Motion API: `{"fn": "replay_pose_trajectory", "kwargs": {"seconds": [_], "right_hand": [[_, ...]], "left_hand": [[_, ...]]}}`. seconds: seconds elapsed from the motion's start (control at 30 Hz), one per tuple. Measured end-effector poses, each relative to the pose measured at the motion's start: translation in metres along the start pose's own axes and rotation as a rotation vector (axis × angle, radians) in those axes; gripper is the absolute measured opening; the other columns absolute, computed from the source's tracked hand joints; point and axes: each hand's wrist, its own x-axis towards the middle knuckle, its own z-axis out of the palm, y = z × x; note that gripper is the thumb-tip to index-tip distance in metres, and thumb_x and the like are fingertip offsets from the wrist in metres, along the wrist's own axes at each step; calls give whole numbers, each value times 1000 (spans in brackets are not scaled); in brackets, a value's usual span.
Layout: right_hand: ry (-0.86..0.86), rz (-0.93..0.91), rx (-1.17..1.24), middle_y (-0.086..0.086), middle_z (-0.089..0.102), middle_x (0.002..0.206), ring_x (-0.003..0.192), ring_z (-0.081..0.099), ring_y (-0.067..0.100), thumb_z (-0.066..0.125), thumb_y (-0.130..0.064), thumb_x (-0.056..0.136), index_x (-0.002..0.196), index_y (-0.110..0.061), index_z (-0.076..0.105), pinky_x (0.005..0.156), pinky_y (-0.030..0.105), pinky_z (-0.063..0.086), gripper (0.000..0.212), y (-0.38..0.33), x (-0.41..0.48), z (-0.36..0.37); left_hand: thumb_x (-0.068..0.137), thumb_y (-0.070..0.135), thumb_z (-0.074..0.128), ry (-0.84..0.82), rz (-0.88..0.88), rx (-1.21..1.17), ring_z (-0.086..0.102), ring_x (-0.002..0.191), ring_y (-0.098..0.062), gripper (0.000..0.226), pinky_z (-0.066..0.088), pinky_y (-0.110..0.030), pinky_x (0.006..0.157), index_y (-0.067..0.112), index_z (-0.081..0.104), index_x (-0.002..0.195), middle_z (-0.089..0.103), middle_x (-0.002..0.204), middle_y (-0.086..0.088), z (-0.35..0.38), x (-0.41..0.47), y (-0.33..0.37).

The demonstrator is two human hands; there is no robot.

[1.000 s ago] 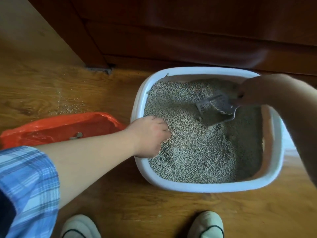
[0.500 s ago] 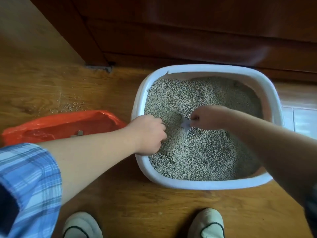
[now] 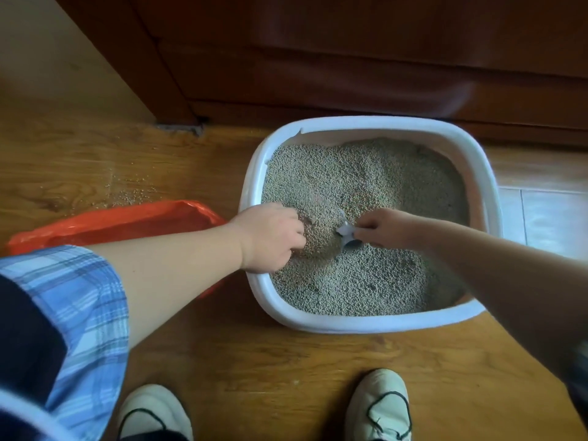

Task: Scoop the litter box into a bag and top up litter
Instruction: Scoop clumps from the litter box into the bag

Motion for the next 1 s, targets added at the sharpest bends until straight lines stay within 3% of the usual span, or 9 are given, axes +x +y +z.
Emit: {"fn": "replay_pose_trajectory", "kwargs": {"seconds": [0.23, 0.37, 0.43, 0.53, 0.63, 0.77, 1.0], "right_hand": [[126, 80, 13, -4, 56, 62, 55, 48, 13, 52, -46, 99, 73, -19, 58, 58, 29, 41, 38, 18, -33, 2], [184, 103, 70, -5, 56, 57, 50, 47, 12, 55, -40, 99, 72, -17, 58, 54, 25, 39, 35, 23, -47, 11], [203, 103, 160, -4, 55, 55, 47, 45, 12, 58, -39, 98, 72, -17, 58, 51, 24, 36, 34, 24, -53, 15], [195, 103, 267, -1, 52, 55, 41, 41, 10, 58, -39, 99, 70, -18, 55, 45, 22, 32, 36, 22, -61, 17], [233, 115, 291, -3, 53, 55, 38, 41, 7, 58, -35, 100, 71, -18, 58, 43, 21, 32, 34, 14, -65, 20], [234, 98, 272, -3, 53, 55, 41, 42, 9, 58, -37, 99, 73, -16, 60, 45, 22, 34, 33, 5, -67, 21], [307, 109, 321, -4, 53, 53, 39, 41, 9, 58, -33, 100, 78, -14, 63, 43, 21, 33, 30, 5, -71, 12]], "left_hand": [[85, 27, 44, 7, 26, 70, 56, 100, -18, 26, 43, -38, 93, 24, 64, 99, 63, 99, 7, -8, -4, 6], [90, 34, 34, 34, 24, 157, 58, 86, -22, 29, 40, -40, 93, 24, 61, 88, 63, 84, 5, -7, -22, 10], [95, 36, 27, 31, 58, 233, 58, 83, -24, 36, 35, -44, 100, 26, 60, 83, 65, 79, 4, -5, -36, 11], [100, 42, 21, -59, 68, 310, 58, 102, -26, 45, 20, -52, 114, 28, 63, 96, 67, 95, 2, -9, -47, 13], [99, 57, 18, -194, 32, 306, 49, 123, -24, 53, 6, -56, 118, 31, 62, 114, 64, 115, 3, -14, -51, 17], [92, 71, 24, -248, 70, 265, 42, 132, -21, 61, 1, -57, 118, 33, 58, 124, 60, 125, 4, -18, -56, 15], [93, 70, 32, -258, 81, 255, 42, 131, -21, 54, -2, -55, 120, 34, 55, 128, 57, 126, 5, -20, -56, 13]]}}
